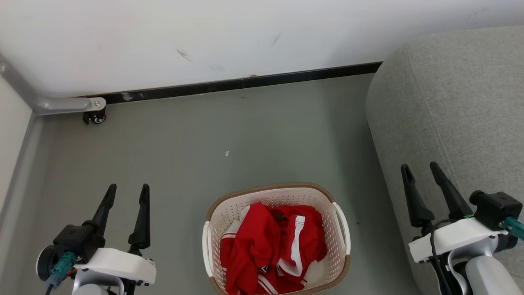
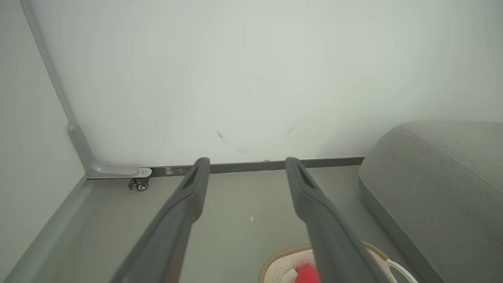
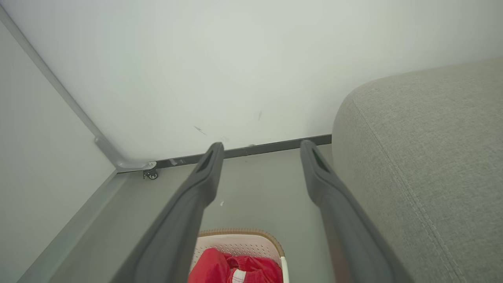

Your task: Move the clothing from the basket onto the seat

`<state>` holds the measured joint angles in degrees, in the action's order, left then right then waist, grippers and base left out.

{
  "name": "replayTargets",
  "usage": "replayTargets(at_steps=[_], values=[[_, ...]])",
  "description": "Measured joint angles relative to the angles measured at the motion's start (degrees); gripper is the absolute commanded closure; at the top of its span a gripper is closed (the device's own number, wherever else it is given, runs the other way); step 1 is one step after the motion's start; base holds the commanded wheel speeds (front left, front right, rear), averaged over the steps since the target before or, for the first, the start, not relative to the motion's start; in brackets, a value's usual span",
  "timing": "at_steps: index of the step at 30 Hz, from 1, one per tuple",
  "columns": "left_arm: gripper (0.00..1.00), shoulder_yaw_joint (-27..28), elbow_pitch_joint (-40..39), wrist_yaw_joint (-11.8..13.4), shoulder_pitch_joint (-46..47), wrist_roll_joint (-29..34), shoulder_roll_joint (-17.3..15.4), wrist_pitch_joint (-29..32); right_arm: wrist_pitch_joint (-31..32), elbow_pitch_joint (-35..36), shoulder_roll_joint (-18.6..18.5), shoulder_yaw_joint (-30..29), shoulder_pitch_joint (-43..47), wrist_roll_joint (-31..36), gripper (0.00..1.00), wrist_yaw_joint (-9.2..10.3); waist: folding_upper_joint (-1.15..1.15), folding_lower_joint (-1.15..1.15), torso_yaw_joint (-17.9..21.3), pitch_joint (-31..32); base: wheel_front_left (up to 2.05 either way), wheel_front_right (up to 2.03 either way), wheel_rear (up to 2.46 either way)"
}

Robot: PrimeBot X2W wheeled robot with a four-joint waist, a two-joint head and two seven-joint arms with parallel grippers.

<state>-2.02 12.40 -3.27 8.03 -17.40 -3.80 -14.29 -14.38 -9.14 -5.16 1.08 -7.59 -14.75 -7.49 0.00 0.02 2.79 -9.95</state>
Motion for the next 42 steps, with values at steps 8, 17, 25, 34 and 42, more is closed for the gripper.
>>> replayTargets(at_steps=[8, 17, 25, 34, 42], values=[[0.0, -0.8, 0.0, -0.9, 1.3, 0.4, 0.1, 0.0, 0.0, 0.9, 0.7, 0.0, -1.9, -0.1, 0.0, 0.0, 0.0, 0.0, 0.5, -2.8, 0.0, 0.0, 0.0], [0.0, -2.0, 0.1, -1.4, 3.4, 1.1, 0.1, 0.0, 0.0, 1.5, 1.1, -0.3, -3.6, -0.3, 0.0, 0.0, 0.0, 0.0, 1.2, -6.2, 0.0, 0.0, 0.0], [0.0, -3.1, 0.4, -1.9, 5.0, 1.7, 0.1, 0.0, -0.1, 1.9, 1.2, -0.3, -4.8, -0.3, 0.0, 0.0, 0.0, 0.0, 1.8, -9.0, 0.0, 0.0, 0.0], [0.0, -4.6, 1.0, -2.0, 7.7, 2.5, 0.1, 0.0, -0.1, 2.7, 1.3, -0.3, -7.1, -0.4, 0.0, 0.0, 0.0, 0.0, 2.7, -12.4, 0.0, 0.0, 0.0], [0.0, -6.9, 2.4, -2.7, 9.5, 3.0, 0.0, 0.0, -0.1, 3.1, 1.5, -0.1, -9.6, -0.6, 0.0, 0.0, 0.0, 0.0, 3.5, -15.5, 0.0, 0.0, 0.0]])
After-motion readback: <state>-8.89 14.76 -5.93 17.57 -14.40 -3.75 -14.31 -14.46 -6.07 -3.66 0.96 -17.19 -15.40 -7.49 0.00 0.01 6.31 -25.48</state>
